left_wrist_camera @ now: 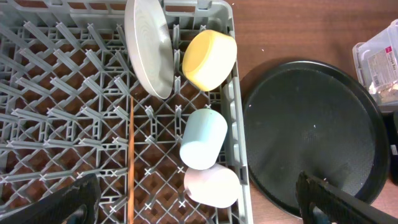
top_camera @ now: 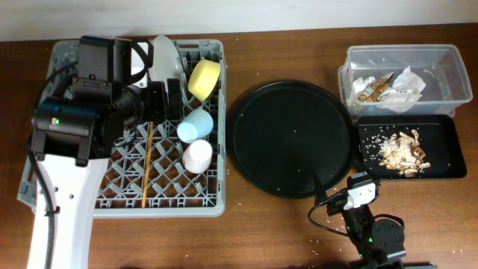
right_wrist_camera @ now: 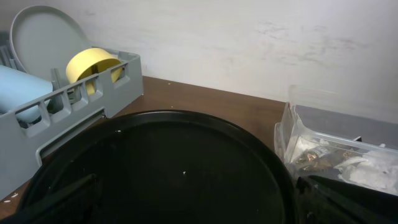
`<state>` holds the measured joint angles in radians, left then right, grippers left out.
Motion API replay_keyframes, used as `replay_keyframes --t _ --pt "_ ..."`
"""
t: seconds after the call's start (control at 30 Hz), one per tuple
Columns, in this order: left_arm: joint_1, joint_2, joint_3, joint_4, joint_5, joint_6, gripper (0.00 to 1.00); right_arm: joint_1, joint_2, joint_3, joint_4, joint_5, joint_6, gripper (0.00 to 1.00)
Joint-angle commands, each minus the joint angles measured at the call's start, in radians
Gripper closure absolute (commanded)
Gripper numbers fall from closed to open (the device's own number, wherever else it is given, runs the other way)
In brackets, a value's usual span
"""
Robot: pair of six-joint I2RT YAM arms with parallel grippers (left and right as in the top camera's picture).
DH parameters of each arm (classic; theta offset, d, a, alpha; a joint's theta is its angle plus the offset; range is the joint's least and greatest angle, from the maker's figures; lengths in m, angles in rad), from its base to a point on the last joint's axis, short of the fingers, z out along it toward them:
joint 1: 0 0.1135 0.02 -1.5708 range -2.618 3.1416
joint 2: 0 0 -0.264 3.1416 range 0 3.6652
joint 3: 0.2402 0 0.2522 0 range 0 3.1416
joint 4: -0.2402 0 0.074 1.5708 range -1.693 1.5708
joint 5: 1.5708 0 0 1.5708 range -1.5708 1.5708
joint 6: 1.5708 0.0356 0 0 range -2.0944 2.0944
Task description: Sort waste into correct bins and load items into the dishwasher rack
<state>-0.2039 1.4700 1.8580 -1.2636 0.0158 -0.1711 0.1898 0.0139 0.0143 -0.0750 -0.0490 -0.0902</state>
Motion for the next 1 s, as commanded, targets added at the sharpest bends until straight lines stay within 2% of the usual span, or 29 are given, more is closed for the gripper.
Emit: replay_keyframes --t 0.0,0.3,0.37,0.4,0.43,0.47,0.5,0.57,0.73,0.8,0.9,0.97 --pt "0.001 0.003 0.000 0.002 0.007 0.012 0.01 0.000 -0.011 -0.009 0.000 0.001 -0.003 0.01" --pt "0.001 0.003 0.000 -0.016 0.008 0.012 0.00 0.000 -0.011 -0.009 0.000 0.001 -0.003 0.02" --pt "0.002 -0.039 -0.029 0.000 -0.039 0.014 0.01 0.000 -0.011 -0.009 0.000 0.001 -0.003 0.02" --pt "0.002 -0.093 -0.094 0.079 -0.079 0.056 0.00 0.000 -0.011 -0.009 0.000 0.001 -0.003 0.02" --pt "0.003 -0.199 -0.249 0.273 -0.083 0.150 0.00 0.000 -0.011 -0.009 0.000 0.001 -0.003 0.02" --pt "0.011 -0.273 -0.362 0.405 -0.082 0.180 0.01 0.000 -0.011 -0.009 0.000 0.001 -0.003 0.01" --pt "0.032 -0.404 -0.560 0.592 -0.053 0.187 0.00 0.000 -0.011 -0.009 0.000 0.001 -0.003 0.02" --pt "0.087 -0.616 -0.861 0.814 -0.004 0.187 0.00 0.000 -0.011 -0.009 0.000 0.001 -0.003 0.02" --pt "0.158 -1.077 -1.391 1.084 -0.007 0.317 0.00 0.000 -0.011 -0.009 0.000 0.001 -0.003 0.02" --pt "0.185 -1.227 -1.587 1.210 -0.008 0.323 0.01 0.000 -0.011 -0.009 0.000 0.001 -0.003 0.01" --pt "0.214 -1.364 -1.744 1.291 -0.007 0.323 0.00 0.000 -0.011 -0.009 0.000 0.001 -0.003 0.01" --pt "0.223 -1.440 -1.796 1.293 -0.019 0.323 0.00 0.000 -0.011 -0.009 0.000 0.001 -0.003 0.01"
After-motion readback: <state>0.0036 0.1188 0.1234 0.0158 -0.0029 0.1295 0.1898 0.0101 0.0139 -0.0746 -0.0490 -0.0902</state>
